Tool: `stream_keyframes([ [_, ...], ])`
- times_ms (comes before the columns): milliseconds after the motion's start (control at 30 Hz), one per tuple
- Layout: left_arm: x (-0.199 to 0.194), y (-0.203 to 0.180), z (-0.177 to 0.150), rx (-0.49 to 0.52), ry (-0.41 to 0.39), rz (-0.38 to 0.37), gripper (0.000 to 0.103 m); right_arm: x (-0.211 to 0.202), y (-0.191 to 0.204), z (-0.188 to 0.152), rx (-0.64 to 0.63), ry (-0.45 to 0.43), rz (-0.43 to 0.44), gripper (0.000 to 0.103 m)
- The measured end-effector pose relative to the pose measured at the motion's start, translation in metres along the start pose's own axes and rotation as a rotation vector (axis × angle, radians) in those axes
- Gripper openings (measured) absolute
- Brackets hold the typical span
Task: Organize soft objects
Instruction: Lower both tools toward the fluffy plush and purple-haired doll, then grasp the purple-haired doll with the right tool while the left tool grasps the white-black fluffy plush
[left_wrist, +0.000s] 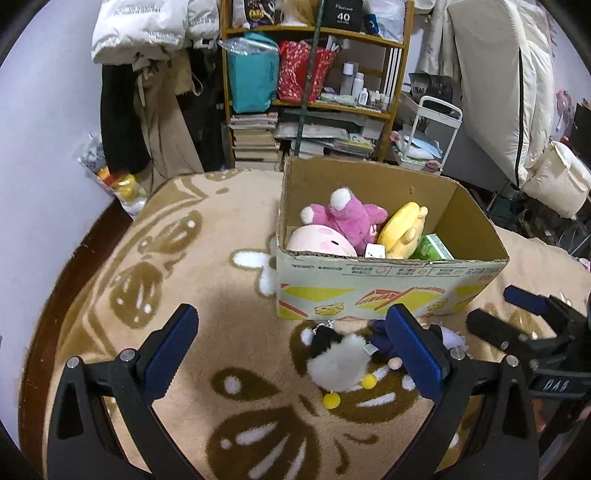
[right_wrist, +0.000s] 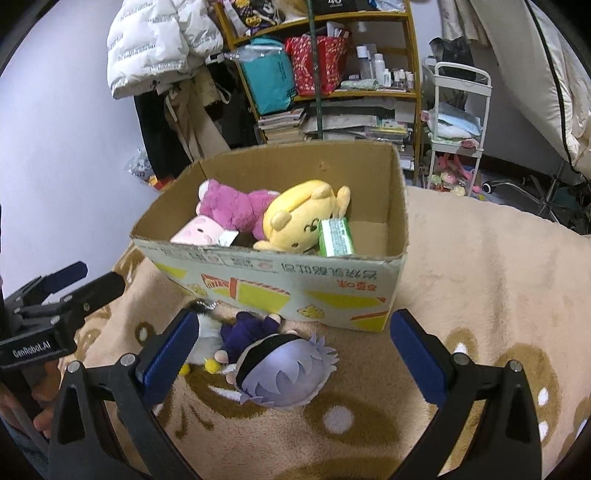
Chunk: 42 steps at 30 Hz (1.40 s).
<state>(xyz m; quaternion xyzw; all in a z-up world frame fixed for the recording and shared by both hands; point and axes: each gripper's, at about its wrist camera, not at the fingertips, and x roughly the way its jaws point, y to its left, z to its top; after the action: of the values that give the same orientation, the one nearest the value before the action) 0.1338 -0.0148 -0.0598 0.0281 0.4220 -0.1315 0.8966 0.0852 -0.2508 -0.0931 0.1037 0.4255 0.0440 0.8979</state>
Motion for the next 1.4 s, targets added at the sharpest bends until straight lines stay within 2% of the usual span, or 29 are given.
stream_keyframes([
  [300,0.036,-0.008,-0.002,0.020,0.114,-0.025,0.100,0.034,0.006,-0.010,-0.053,0.132,-0.018,0.103],
  [400,0.044,-0.008,-0.005,0.023,0.136,-0.004,0.100,0.046,0.008,-0.014,-0.077,0.169,-0.029,0.103],
  [800,0.073,-0.016,-0.019,0.061,0.275,0.013,0.100,0.072,0.009,-0.024,-0.133,0.247,-0.039,0.103],
  [900,0.078,-0.019,-0.023,0.070,0.307,0.000,0.100,0.075,0.015,-0.024,-0.156,0.267,-0.024,0.097],
  [1033,0.084,-0.019,-0.027,0.079,0.338,0.016,0.100,0.079,0.025,-0.033,-0.200,0.301,-0.016,0.085],
  [1233,0.092,-0.015,-0.030,0.066,0.366,0.031,0.100,0.086,0.034,-0.039,-0.240,0.323,-0.030,0.084],
  [1400,0.101,-0.012,-0.030,0.023,0.371,0.006,0.100,0.087,0.034,-0.039,-0.238,0.335,-0.028,0.084],
])
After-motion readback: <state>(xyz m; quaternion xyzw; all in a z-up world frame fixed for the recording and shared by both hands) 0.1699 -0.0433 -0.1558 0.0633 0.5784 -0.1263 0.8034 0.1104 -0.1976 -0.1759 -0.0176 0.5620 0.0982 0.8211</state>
